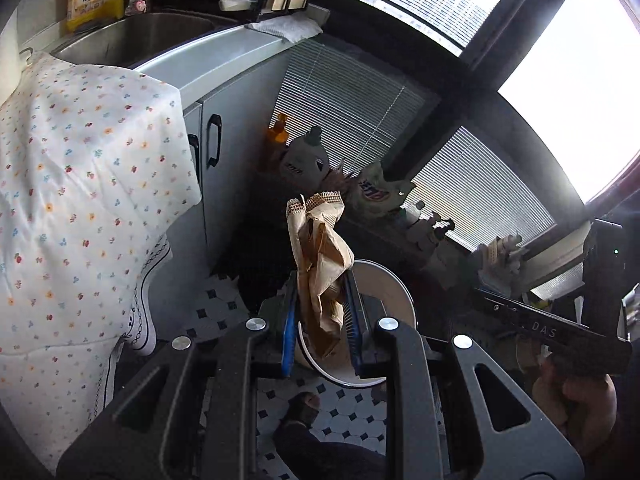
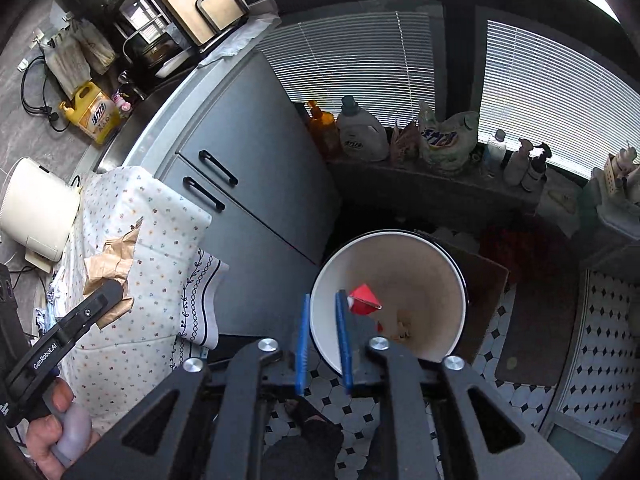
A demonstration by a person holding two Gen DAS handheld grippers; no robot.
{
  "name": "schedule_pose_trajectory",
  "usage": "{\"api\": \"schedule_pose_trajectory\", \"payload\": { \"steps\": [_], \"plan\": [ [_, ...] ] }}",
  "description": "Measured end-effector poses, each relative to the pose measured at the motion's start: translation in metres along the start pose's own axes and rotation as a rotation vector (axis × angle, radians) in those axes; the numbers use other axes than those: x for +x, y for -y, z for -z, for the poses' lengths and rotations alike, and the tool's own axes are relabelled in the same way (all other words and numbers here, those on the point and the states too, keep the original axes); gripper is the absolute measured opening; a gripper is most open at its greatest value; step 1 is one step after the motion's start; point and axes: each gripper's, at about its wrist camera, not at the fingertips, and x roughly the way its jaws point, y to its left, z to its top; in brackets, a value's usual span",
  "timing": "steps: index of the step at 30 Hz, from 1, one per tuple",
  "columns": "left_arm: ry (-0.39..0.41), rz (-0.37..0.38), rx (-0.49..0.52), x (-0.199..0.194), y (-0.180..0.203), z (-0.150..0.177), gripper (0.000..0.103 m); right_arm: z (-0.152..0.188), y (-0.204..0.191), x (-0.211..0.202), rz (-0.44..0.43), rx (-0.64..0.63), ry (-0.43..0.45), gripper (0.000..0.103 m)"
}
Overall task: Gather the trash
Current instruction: 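Carry both items to the bin while the right tool opens, dropping the red piece, then open the left tool over the bin to drop the brown paper bag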
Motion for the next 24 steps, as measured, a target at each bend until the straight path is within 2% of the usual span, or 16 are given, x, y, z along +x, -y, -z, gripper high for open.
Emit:
{"api": "schedule_pose_trajectory", "payload": {
  "steps": [6, 15, 18, 20, 24],
  "plan": [
    [-0.061, 0.038, 0.026, 0.039, 0.032, 0.007, 0.021, 0.001, 0.046, -0.003, 0.048, 0.052, 0.005, 0.051],
    [-0.16, 0.098, 0.065, 0.085, 0.068, 0.02, 0.022, 0.004, 0.091, -0.012, 0.106, 0.097, 0.018, 0.06],
    [-0.186, 0.134, 0.075, 0.097, 0.078, 0.023, 0.035, 0.007, 0.101, -0.014, 0.122, 0.112, 0.018, 0.061],
    [-0.192, 0.154, 0.085, 0.1, 0.084, 0.023, 0.051, 0.009, 0.107, -0.015, 0.128, 0.126, 0.018, 0.061],
    [-0.176, 0.168, 0.098, 0.095, 0.089, 0.018, 0.064, 0.01, 0.11, -0.015, 0.131, 0.149, 0.026, 0.066]
  ]
}}
